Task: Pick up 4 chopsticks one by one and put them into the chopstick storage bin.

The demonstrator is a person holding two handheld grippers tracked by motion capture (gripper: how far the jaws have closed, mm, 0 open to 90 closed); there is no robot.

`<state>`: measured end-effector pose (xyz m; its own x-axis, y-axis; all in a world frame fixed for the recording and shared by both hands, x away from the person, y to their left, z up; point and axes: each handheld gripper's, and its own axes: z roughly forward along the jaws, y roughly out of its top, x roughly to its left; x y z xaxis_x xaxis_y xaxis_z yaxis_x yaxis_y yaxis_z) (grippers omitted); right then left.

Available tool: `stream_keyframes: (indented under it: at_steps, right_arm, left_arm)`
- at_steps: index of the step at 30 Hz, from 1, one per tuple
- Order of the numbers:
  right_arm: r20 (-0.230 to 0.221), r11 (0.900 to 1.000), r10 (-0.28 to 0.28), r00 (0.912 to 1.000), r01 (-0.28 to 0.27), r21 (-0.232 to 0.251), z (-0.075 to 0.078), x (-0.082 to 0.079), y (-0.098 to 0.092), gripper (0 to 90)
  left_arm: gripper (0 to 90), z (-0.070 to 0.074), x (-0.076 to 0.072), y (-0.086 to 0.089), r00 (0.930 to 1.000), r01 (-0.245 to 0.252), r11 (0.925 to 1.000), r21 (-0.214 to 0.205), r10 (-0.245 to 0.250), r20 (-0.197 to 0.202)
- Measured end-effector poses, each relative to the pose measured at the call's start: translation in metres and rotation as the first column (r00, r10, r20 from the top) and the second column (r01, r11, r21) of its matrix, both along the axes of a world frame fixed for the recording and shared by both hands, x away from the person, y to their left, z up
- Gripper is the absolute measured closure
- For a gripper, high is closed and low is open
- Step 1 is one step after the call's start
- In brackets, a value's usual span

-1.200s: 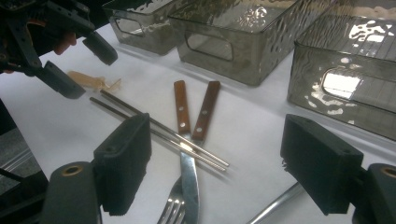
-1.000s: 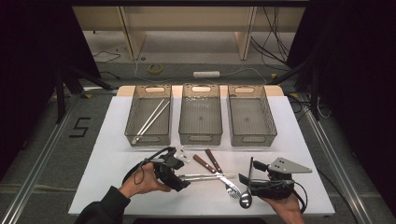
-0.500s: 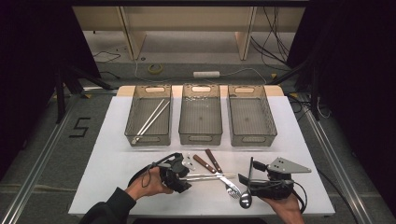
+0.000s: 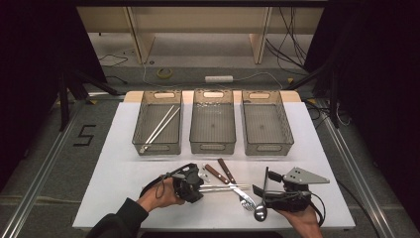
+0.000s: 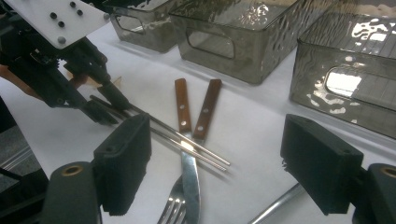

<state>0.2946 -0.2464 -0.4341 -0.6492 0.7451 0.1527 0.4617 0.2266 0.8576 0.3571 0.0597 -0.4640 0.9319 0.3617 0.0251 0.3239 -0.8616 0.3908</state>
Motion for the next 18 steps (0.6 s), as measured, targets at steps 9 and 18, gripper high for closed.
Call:
stream_keyframes:
  at_steps: [9,18]
  right_arm:
    - [-0.002,1.0000,-0.001,1.0000,0.001,-0.001,-0.0002,0.0002,0.0001,25.7]
    - [-0.003,1.0000,-0.003,1.0000,0.003,-0.002,-0.0004,0.0004,-0.0002,25.7]
  left_arm:
    - [72.8,-0.0002,0.0001,-0.0027,0.9995,0.025,0.9996,0.013,-0.025,-0.016]
    - [77.6,0.0015,-0.0022,-0.0085,0.9981,0.062,0.9962,0.060,-0.062,-0.007]
